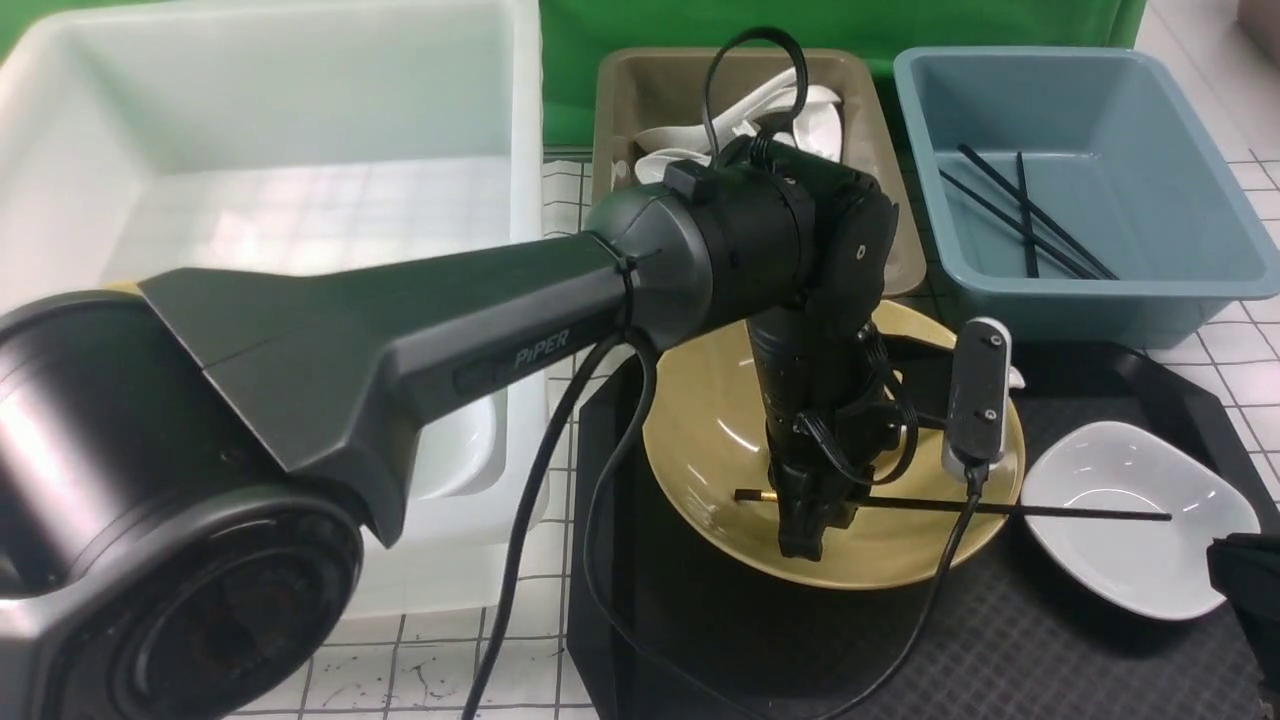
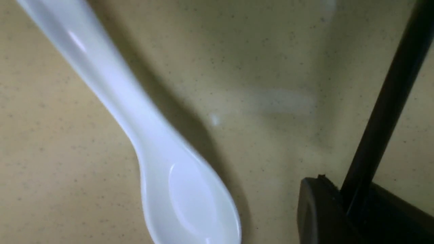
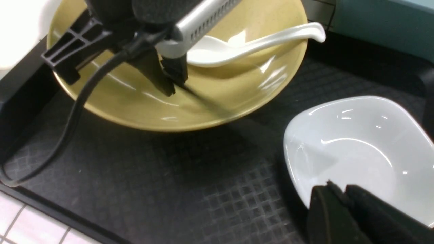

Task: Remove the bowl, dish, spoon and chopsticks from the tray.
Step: Use the left arm to grab a chopstick, then use the left arm to put a chopstick into the small storage box on the right

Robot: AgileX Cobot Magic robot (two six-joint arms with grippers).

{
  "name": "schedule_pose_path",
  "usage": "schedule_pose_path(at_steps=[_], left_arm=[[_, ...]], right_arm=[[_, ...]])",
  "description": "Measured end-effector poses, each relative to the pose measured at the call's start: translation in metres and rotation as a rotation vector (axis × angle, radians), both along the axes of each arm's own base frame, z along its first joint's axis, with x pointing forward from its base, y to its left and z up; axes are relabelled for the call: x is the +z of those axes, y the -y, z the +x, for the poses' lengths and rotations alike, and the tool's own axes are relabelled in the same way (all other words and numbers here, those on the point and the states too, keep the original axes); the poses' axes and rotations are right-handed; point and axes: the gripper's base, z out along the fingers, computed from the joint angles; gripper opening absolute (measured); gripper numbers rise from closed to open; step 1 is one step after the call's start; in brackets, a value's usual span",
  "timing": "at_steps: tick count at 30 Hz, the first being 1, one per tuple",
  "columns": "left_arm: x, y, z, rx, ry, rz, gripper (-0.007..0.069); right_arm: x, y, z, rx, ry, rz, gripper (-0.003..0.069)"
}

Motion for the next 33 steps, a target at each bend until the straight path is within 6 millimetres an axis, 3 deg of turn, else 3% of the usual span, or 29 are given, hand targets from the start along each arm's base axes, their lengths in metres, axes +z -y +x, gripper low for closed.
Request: schedule_pose_path(at_steps=[4, 12, 14, 17, 21, 24, 27, 31, 33], left_arm=[[0.011, -0.001, -0.003, 0.009, -0.001, -0.023, 0.0022], [0.061, 0.0, 0.002, 0.103, 0.031, -0.199, 0.002], [0.079, 0.006, 0.01, 0.156, 0.063, -0.334, 0.002], [0.113, 0.023, 0.021, 0.275, 0.081, -0.676, 0.002], [0.136, 0.038, 0.04, 0.477, 0.116, -1.056, 0.002], [0.125, 0.043, 0.064, 0.679, 0.174, -1.22, 0.002], [0.096, 0.047, 0.087, 0.852, 0.154, -1.267, 0.002], [0.057, 0.064, 0.1, 0.767, 0.156, -1.217, 0.002], [0.048, 0.071, 0.102, 0.722, 0.179, -1.207, 0.002]], right_arm=[[0.0, 0.0, 0.0, 0.0, -0.001, 0.0, 0.0099], [0.0, 0.0, 0.0, 0.0, -0.001, 0.0, 0.0099], [0.0, 0.0, 0.0, 0.0, -0.001, 0.0, 0.0099], [0.0, 0.0, 0.0, 0.0, -0.001, 0.0, 0.0099], [0.0, 0.0, 0.0, 0.003, -0.001, 0.0, 0.0099], [0.0, -0.003, -0.001, 0.023, -0.001, 0.0, 0.0099], [0.0, -0.006, -0.002, 0.056, -0.001, 0.0, 0.0099], [0.0, -0.01, -0.004, 0.094, -0.001, 0.0, 0.0099], [0.0, -0.011, -0.004, 0.103, -0.001, 0.0, 0.0099]])
